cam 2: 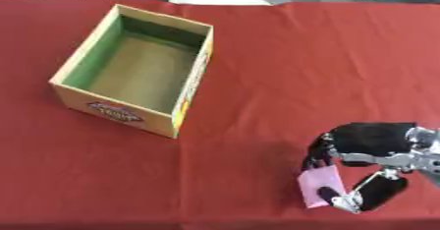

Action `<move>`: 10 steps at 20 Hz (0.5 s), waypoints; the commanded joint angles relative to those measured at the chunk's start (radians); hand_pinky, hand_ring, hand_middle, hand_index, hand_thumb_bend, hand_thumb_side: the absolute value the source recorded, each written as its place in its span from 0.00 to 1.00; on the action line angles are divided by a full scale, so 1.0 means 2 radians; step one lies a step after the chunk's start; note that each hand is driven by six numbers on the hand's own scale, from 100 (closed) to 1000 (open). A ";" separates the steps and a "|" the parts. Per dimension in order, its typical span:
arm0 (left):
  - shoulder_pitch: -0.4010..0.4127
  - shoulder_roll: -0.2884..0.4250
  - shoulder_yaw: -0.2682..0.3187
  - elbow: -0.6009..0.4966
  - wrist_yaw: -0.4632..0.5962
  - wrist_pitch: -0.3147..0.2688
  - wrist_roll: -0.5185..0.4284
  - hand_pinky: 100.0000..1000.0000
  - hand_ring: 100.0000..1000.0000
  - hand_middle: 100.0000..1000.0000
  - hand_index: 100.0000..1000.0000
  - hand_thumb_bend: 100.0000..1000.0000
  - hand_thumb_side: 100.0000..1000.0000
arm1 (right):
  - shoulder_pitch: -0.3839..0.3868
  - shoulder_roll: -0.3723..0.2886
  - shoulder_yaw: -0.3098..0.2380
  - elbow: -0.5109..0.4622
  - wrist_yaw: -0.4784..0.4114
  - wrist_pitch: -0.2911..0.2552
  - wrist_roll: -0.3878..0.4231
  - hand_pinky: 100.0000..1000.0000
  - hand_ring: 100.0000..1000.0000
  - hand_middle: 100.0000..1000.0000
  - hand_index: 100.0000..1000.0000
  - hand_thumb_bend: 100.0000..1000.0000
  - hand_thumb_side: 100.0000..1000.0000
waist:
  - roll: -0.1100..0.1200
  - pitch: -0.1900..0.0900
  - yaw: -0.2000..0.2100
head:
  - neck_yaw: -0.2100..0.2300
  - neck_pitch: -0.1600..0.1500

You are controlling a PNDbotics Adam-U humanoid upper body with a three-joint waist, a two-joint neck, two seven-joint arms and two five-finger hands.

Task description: Pick up objects on the table and place them in the box.

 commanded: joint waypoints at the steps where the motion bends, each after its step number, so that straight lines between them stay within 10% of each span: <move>1: -0.005 0.005 0.001 -0.008 -0.001 -0.001 -0.003 0.47 0.64 0.54 0.73 0.00 0.72 | -0.002 -0.007 -0.005 -0.001 -0.005 0.003 -0.025 0.64 0.41 0.34 0.59 0.00 0.30 | 0.001 -0.005 0.000 | -0.001 0.003; 10: -0.004 0.004 0.002 -0.008 -0.002 0.001 -0.004 0.47 0.64 0.54 0.73 0.00 0.72 | -0.002 -0.004 -0.011 0.005 -0.055 0.026 -0.072 0.59 0.28 0.20 0.48 0.00 0.16 | 0.001 -0.005 -0.001 | -0.001 0.004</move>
